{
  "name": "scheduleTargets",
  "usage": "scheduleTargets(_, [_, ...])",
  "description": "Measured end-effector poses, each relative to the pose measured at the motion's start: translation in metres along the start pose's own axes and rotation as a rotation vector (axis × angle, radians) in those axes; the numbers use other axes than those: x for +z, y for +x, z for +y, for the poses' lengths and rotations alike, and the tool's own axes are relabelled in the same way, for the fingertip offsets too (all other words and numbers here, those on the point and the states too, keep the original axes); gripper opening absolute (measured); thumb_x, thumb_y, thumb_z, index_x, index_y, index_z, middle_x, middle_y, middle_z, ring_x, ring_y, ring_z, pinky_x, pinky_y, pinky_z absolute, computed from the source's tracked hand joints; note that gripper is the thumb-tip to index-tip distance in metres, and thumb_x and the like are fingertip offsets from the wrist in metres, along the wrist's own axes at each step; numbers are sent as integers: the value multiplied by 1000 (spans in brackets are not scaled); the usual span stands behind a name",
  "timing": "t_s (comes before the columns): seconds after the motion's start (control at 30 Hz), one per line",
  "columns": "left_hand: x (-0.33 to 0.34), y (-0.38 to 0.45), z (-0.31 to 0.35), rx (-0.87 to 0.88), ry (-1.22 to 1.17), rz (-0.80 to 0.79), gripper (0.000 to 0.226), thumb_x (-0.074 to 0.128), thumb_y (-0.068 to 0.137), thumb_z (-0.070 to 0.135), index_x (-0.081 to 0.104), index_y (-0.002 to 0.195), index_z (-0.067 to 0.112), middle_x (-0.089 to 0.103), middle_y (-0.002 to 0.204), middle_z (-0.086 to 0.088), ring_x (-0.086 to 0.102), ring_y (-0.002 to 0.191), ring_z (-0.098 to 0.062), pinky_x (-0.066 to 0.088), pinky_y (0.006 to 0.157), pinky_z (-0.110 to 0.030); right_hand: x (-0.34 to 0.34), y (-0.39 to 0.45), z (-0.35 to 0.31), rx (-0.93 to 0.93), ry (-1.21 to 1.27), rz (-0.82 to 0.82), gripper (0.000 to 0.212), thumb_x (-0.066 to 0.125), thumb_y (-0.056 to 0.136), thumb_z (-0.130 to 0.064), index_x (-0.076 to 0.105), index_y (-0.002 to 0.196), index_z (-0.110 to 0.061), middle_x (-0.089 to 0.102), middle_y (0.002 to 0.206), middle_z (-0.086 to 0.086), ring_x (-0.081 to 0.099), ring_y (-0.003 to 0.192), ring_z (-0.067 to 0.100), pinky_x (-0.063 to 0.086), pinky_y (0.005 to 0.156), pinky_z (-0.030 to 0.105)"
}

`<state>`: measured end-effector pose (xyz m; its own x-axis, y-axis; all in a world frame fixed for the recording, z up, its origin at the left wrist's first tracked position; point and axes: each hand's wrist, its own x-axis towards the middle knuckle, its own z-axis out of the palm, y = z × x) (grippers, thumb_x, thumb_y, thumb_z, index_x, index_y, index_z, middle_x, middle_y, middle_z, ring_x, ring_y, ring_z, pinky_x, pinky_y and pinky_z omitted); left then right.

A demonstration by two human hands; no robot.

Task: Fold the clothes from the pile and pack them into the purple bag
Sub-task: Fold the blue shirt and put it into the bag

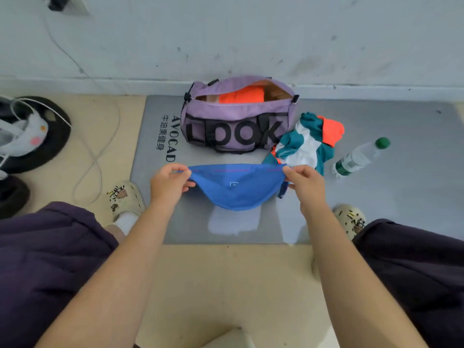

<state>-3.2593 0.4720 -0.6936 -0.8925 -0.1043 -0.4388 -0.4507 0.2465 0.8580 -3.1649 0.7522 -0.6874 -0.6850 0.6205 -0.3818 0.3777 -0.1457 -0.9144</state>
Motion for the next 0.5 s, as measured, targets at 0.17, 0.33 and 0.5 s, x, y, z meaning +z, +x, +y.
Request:
scheduleTargets(0.17, [-9, -53, 124, 370, 156, -377, 14, 75, 82, 14, 69, 86, 27, 77, 83, 4, 72, 74, -8, 52, 65, -16, 12, -37, -113, -349, -130, -177, 19, 76, 81, -17, 61, 70, -18, 62, 65, -7, 56, 63, 7, 47, 64, 21])
scheduleTargets(0.33, [-26, -118, 202, 665, 179, -555, 26, 73, 84, 5, 68, 94, 29, 77, 89, 9, 70, 85, -1, 51, 81, -13, 18, -98, -194, -576, -92, -337, 18, 76, 81, -13, 63, 73, -22, 65, 66, -12, 59, 61, 2, 47, 58, 15])
scheduleTargets(0.5, [-38, -169, 228, 847, 36, -488, 18, 71, 86, 8, 72, 87, 25, 76, 81, 5, 72, 76, -10, 53, 69, -19, 5, -154, -230, -642, -19, -407, 14, 77, 81, -18, 68, 75, -27, 70, 75, 1, 63, 68, 10, 52, 63, 23])
